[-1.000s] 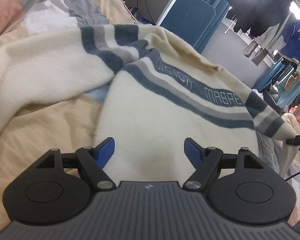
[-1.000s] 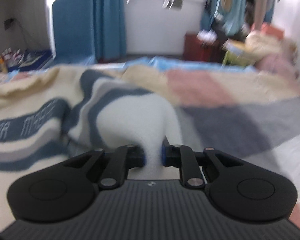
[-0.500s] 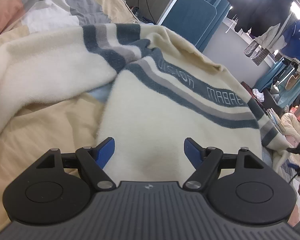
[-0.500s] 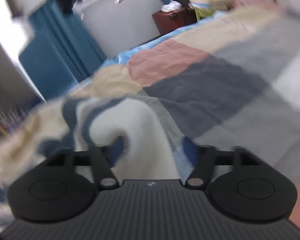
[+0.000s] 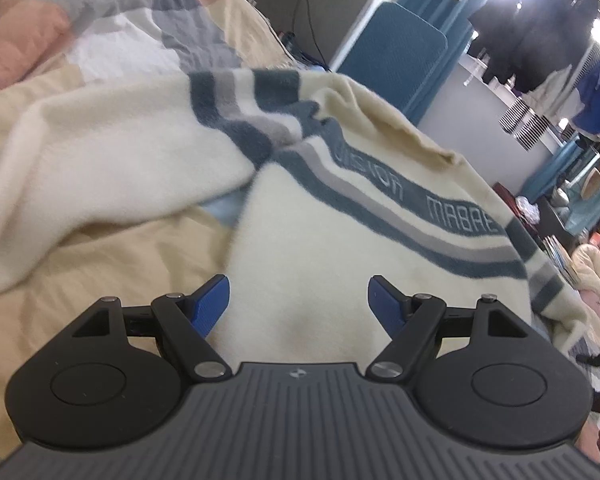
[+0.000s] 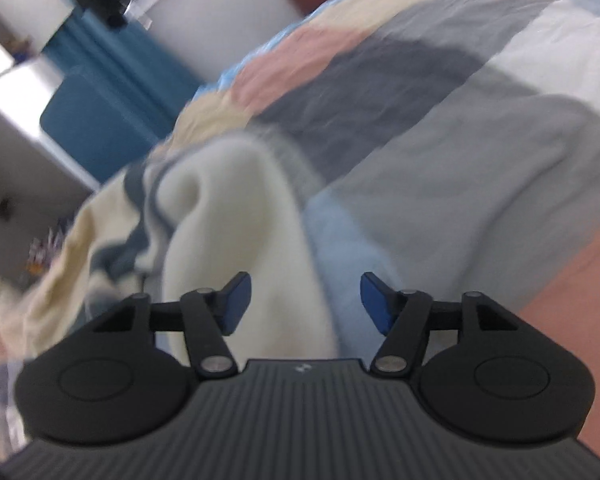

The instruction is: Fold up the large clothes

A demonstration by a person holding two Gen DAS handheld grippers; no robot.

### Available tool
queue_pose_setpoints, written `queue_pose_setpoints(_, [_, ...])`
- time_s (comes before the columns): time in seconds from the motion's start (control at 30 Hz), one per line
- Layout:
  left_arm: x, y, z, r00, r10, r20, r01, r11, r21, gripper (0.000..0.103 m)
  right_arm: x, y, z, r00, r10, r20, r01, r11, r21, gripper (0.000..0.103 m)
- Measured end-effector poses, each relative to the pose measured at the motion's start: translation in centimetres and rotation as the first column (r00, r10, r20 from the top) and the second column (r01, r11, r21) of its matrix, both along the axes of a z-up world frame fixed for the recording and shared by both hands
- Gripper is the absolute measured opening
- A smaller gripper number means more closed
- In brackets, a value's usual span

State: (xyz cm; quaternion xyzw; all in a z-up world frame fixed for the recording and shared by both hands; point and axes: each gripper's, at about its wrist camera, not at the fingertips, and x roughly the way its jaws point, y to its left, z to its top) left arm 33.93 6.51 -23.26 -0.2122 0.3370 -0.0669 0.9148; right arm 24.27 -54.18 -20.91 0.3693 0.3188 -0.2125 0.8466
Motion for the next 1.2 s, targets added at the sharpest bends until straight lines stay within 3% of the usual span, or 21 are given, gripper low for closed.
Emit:
queue_pose_setpoints(0.13, [-0.1, 1.1, 0.2, 0.999, 0.036, 0.01, -0.036, 0.999, -0.006, 0.08, 1.9, 2.0, -0.7, 0.985, 0.146, -0.088, -0.151, 0.987, -0.054, 0.059])
queue_pose_setpoints(0.2, [-0.1, 1.7, 0.2, 0.998, 0.06, 0.008, -0.06, 0.998, -0.002, 0.08, 3.2, 3.8, -0.4, 0.959, 0.239, -0.155, -0.264, 0.951, -0.164, 0.033])
queue_pose_setpoints(0.23, [0.0, 2.0, 0.1, 0.998, 0.068, 0.002, -0.068, 0.998, -0.002, 0.08, 3.5, 4.6, -0.1, 0.946, 0.278, -0.166, -0.309, 0.93, -0.202, 0.026])
queue_pose_setpoints(0.33, [0.3, 2.7, -0.3, 0.996, 0.086, -0.013, -0.086, 0.996, 0.001, 0.08, 4.1, 5.6, 1.0, 0.93, 0.295, -0.221, -0.354, 0.883, -0.307, 0.014])
queue_pose_setpoints(0.4, [0.3, 3.0, -0.6, 0.996, 0.091, -0.024, -0.091, 0.996, 0.004, 0.08, 4.0, 5.5, 1.9, 0.939, 0.26, -0.224, -0.328, 0.873, -0.362, 0.01])
queue_pose_setpoints(0.6, [0.3, 3.1, -0.9, 0.997, 0.063, -0.04, -0.064, 0.997, -0.038, 0.08, 2.9, 2.4, 5.1, 0.973, 0.084, -0.213, -0.19, 0.814, -0.549, 0.009])
queue_pose_setpoints(0.7, [0.3, 2.8, -1.0, 0.998, 0.044, -0.045, -0.046, 0.998, -0.046, 0.08, 2.3, -0.6, 5.9, 0.976, 0.01, -0.216, -0.138, 0.798, -0.587, 0.009])
queue_pose_setpoints(0.83, [0.5, 2.3, -1.3, 0.998, 0.027, -0.055, -0.029, 0.998, -0.048, 0.08, 2.7, -3.6, 5.0, 0.955, 0.015, -0.298, -0.17, 0.849, -0.501, 0.009])
queue_pose_setpoints(0.93, [0.5, 2.3, -1.4, 0.997, 0.036, -0.062, -0.038, 0.999, -0.028, 0.079, 2.2, -4.1, 5.2, 0.958, 0.012, -0.286, -0.15, 0.873, -0.465, 0.009])
queue_pose_setpoints(1.07, [0.8, 2.7, -1.6, 0.996, 0.048, -0.073, -0.051, 0.998, -0.041, 0.079, 2.1, -3.1, 6.0, 0.961, 0.011, -0.277, -0.135, 0.891, -0.434, 0.015])
queue_pose_setpoints(1.13, [0.7, 2.8, -1.7, 0.996, 0.05, -0.074, -0.054, 0.998, -0.042, 0.079, 1.7, -2.2, 7.2, 0.965, 0.021, -0.263, -0.137, 0.892, -0.431, 0.034])
queue_pose_setpoints(1.2, [0.8, 2.8, -1.6, 0.996, 0.045, -0.074, -0.048, 0.998, -0.048, 0.079, 1.2, -1.4, 8.5, 0.973, 0.031, -0.23, -0.129, 0.896, -0.425, 0.076])
